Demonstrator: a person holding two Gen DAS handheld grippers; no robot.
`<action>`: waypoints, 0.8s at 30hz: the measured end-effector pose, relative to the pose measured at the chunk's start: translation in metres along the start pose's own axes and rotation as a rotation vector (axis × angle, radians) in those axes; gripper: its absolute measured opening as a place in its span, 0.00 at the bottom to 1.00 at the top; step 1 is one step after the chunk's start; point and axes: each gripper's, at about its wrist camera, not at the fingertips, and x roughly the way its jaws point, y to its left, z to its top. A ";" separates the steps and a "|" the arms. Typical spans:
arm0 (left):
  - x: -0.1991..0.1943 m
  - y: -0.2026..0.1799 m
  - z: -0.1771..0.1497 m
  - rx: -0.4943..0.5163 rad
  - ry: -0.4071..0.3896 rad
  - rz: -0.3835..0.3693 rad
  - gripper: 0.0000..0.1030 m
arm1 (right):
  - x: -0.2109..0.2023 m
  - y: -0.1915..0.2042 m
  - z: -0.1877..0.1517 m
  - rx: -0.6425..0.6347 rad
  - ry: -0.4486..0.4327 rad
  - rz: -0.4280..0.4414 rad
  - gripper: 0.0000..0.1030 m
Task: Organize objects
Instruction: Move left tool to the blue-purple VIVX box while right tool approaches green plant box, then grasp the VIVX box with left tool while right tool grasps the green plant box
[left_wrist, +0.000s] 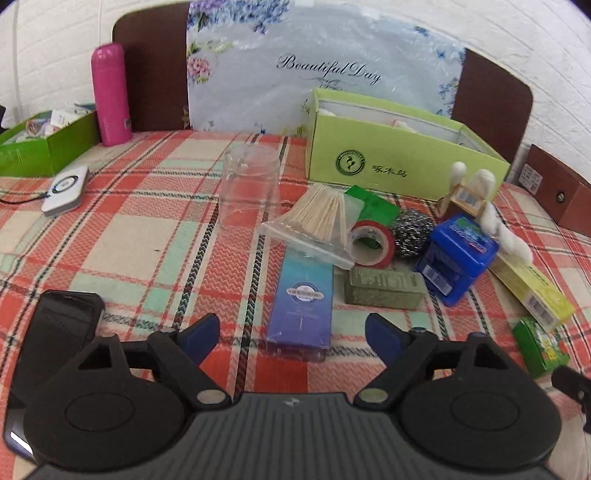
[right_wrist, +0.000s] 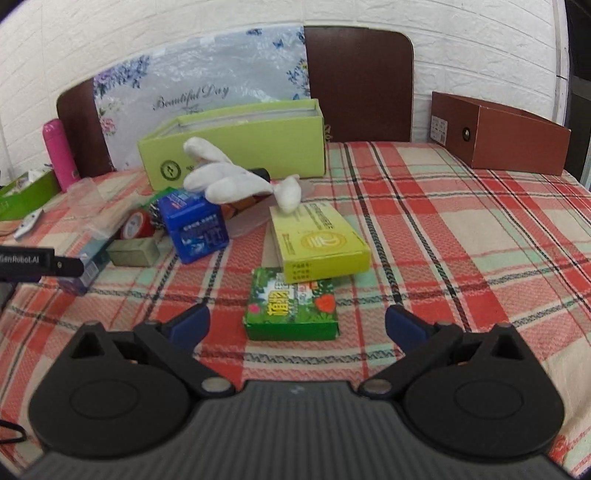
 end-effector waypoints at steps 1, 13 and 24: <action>0.006 0.002 0.003 -0.012 0.013 -0.007 0.70 | 0.003 -0.001 0.000 0.002 0.007 -0.007 0.98; -0.041 -0.008 -0.044 0.089 0.088 -0.097 0.41 | 0.020 0.002 0.002 -0.025 0.081 0.040 0.58; -0.021 -0.015 -0.029 0.085 0.093 -0.080 0.56 | 0.005 0.018 -0.007 -0.086 0.129 0.095 0.67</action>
